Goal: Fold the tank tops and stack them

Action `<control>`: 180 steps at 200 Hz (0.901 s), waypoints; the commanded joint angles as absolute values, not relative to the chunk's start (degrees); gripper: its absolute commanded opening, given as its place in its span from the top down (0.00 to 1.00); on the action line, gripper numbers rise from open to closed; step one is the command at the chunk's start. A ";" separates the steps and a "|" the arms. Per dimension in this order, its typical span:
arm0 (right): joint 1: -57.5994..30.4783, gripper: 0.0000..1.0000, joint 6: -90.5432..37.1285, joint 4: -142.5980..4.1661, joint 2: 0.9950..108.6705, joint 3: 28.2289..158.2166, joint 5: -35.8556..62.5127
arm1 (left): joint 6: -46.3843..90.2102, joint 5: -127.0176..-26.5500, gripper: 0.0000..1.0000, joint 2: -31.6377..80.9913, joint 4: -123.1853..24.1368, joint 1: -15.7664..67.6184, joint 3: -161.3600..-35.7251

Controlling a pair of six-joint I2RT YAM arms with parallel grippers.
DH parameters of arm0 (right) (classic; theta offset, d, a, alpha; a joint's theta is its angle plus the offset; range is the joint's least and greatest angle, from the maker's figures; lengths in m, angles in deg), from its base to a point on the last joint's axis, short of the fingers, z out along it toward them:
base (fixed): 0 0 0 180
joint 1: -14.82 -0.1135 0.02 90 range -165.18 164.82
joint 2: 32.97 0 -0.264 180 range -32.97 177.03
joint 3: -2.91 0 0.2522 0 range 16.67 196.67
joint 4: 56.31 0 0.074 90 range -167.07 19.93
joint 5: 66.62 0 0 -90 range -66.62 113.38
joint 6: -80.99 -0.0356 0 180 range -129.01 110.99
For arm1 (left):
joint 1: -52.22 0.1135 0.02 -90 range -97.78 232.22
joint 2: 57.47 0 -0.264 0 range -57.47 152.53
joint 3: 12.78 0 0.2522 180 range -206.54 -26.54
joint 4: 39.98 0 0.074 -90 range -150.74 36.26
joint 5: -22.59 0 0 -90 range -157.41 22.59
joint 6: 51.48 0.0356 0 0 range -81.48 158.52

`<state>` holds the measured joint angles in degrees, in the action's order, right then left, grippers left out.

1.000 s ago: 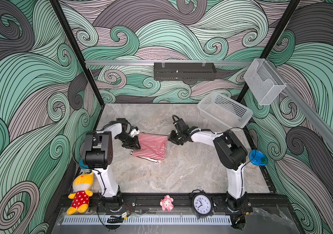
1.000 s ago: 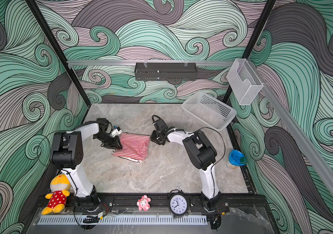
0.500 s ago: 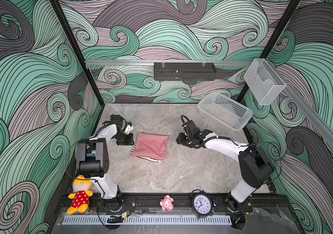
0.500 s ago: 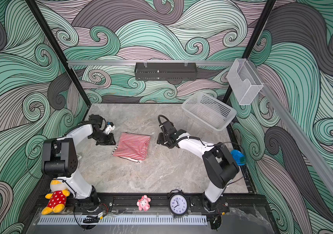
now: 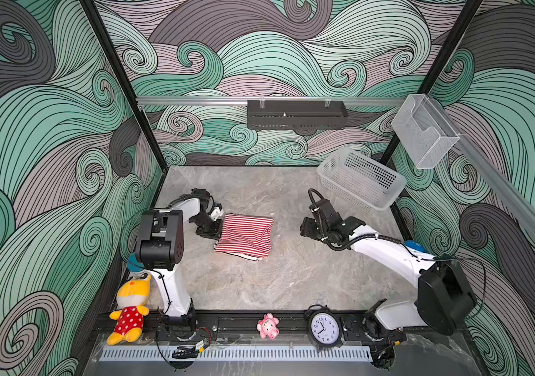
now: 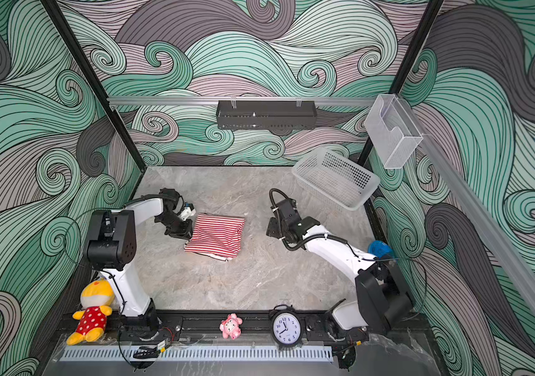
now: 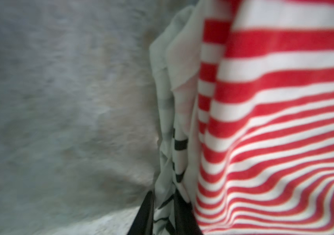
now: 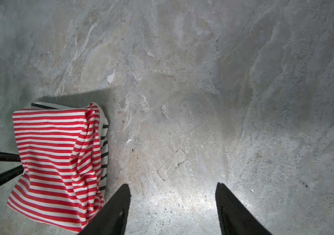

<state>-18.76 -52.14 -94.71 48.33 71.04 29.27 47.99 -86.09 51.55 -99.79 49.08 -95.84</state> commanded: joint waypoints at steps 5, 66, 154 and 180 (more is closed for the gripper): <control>-17.16 0.28 -51.37 -96.93 46.06 69.79 30.85 | 49.12 -90.03 0.76 51.50 -104.79 47.21 -96.06; -9.08 0.11 -45.45 -99.47 40.20 68.28 30.36 | 47.92 -83.12 0.75 45.21 -103.07 50.63 -94.41; 5.09 0.04 -25.61 -89.42 35.56 62.08 44.91 | 35.52 -76.83 0.01 31.67 -71.14 59.51 -84.90; 7.03 0.05 -21.71 -77.65 34.91 54.48 46.63 | 31.96 -79.76 0.01 28.68 -52.64 60.74 -75.09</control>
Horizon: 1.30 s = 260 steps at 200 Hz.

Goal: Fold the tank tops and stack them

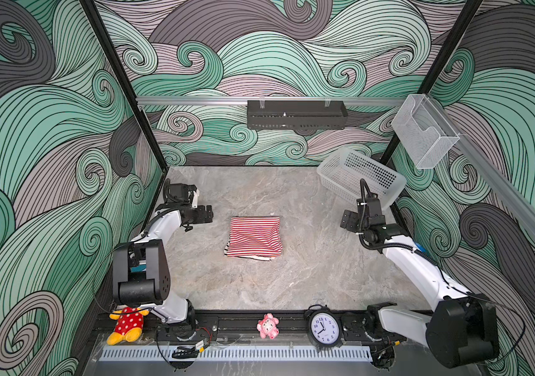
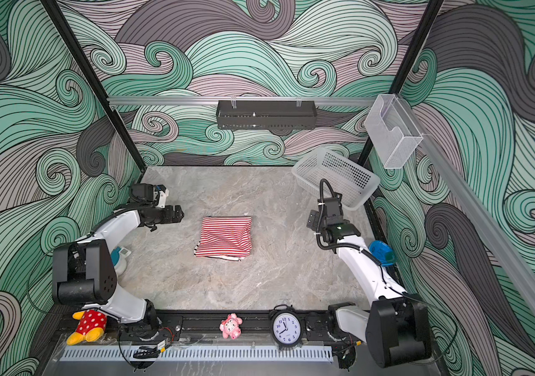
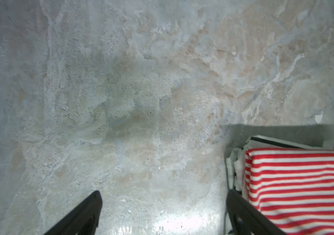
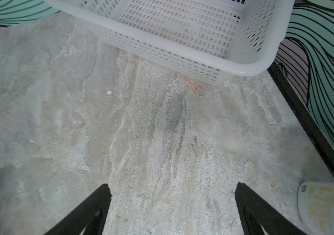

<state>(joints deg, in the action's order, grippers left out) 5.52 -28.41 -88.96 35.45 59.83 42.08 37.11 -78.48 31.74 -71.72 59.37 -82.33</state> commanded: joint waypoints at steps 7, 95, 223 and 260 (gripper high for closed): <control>7.25 0.05 -20.37 -75.02 34.58 52.74 47.45 | 31.72 -81.47 0.01 27.27 -46.42 60.71 -71.24; 10.95 0.03 -10.71 -47.91 40.91 43.26 42.11 | 35.01 -92.98 0.01 20.59 -32.76 60.03 -61.03; 12.01 0.01 -7.36 -16.51 55.35 37.57 31.85 | 36.60 -88.70 0.01 18.85 -23.90 59.86 -52.21; 12.01 0.01 -8.04 -20.67 54.64 39.06 33.31 | 37.71 -79.33 0.01 18.74 -20.33 59.35 -50.88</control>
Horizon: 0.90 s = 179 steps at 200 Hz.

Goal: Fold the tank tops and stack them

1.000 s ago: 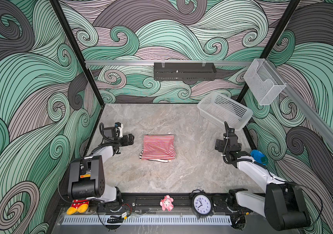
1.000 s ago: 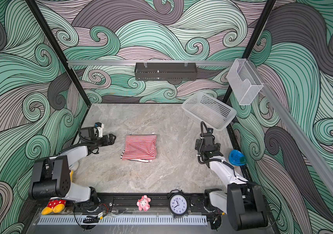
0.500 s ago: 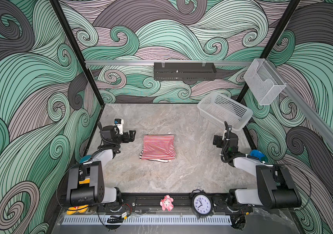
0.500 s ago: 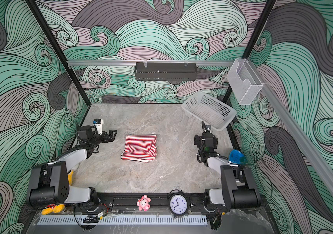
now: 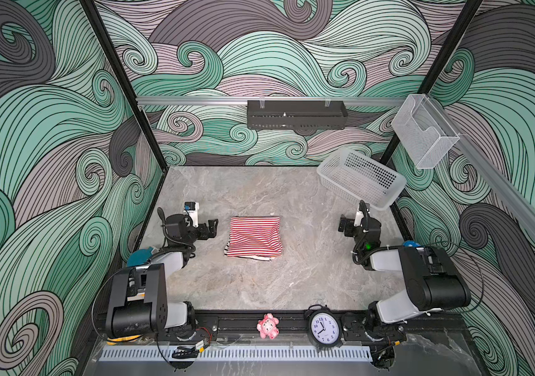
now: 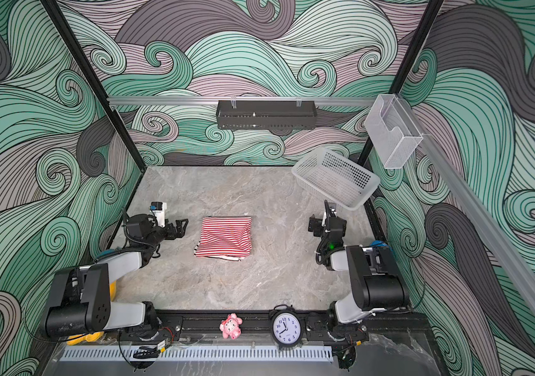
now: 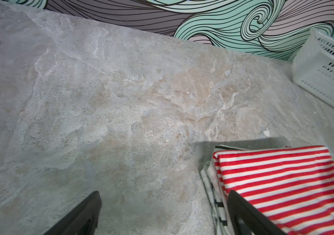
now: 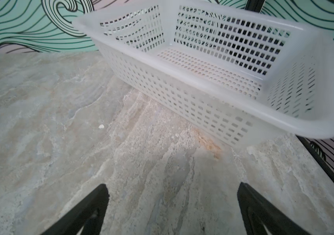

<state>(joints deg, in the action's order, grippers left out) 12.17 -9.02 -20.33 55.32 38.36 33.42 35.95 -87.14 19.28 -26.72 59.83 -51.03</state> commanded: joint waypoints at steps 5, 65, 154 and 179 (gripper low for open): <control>12.01 0.01 -8.00 -20.53 54.67 39.00 33.31 | 38.43 -78.43 0.01 19.59 -18.17 59.33 -50.45; 12.10 0.01 -8.04 -20.19 54.85 38.99 33.10 | 40.45 -80.65 0.01 31.10 -7.14 58.89 -50.29; 12.16 0.01 -8.00 -21.16 55.21 39.62 32.89 | 38.60 -77.77 0.01 30.06 -14.37 58.83 -53.14; 12.26 0.01 -8.22 -21.52 55.47 40.06 32.61 | 38.52 -77.61 0.01 29.88 -14.96 58.81 -53.25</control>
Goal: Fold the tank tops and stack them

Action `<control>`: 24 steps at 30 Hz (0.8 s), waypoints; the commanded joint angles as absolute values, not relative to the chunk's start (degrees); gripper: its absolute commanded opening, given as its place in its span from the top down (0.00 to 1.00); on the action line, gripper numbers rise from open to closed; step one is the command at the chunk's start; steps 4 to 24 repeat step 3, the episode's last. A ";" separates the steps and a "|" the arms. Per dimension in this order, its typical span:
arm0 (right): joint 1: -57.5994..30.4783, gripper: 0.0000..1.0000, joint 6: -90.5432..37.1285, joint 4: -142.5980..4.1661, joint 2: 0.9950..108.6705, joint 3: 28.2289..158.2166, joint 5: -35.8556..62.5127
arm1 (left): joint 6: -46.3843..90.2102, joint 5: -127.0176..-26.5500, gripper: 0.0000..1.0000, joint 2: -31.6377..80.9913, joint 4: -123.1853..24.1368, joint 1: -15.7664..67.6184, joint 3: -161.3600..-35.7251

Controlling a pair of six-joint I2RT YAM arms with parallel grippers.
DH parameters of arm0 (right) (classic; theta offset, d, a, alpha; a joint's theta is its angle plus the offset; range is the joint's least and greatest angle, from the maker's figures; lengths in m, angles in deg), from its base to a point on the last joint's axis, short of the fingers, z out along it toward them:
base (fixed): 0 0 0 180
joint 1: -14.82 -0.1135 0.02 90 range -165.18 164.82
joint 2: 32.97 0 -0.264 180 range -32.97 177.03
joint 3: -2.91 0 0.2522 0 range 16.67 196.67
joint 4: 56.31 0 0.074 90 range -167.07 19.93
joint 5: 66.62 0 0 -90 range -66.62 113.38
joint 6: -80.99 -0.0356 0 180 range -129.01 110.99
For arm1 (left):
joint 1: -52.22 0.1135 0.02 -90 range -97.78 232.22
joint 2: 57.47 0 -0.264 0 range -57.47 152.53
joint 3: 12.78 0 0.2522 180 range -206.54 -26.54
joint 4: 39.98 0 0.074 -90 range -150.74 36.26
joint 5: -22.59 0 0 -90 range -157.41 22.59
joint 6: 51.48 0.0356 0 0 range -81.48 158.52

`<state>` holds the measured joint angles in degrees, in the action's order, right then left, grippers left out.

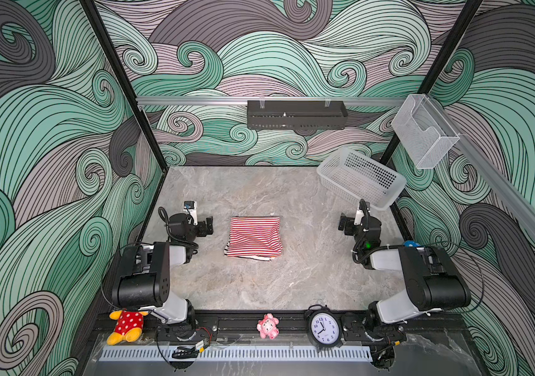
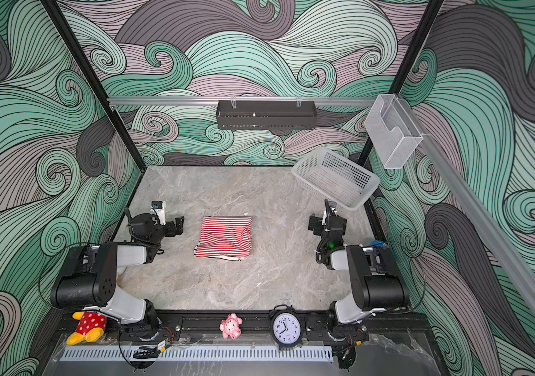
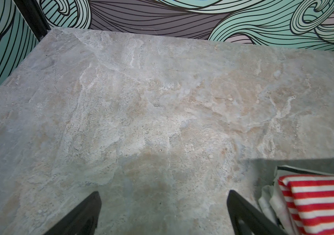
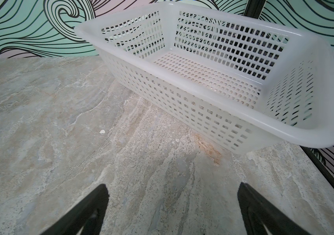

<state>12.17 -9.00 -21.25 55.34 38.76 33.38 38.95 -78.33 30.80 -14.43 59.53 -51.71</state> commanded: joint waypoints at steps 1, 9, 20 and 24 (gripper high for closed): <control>12.27 0.01 -8.22 -21.53 55.46 40.01 32.57 | 38.52 -77.61 0.01 29.84 -14.97 58.86 -53.26; 12.30 0.01 -8.13 -21.10 54.93 39.47 32.53 | 38.52 -77.61 0.01 29.83 -14.94 58.89 -53.26; 12.30 0.01 -8.13 -21.10 54.93 39.47 32.53 | 38.52 -77.61 0.01 29.83 -14.94 58.89 -53.26; 12.30 0.01 -8.13 -21.10 54.93 39.47 32.53 | 38.52 -77.61 0.01 29.83 -14.94 58.89 -53.26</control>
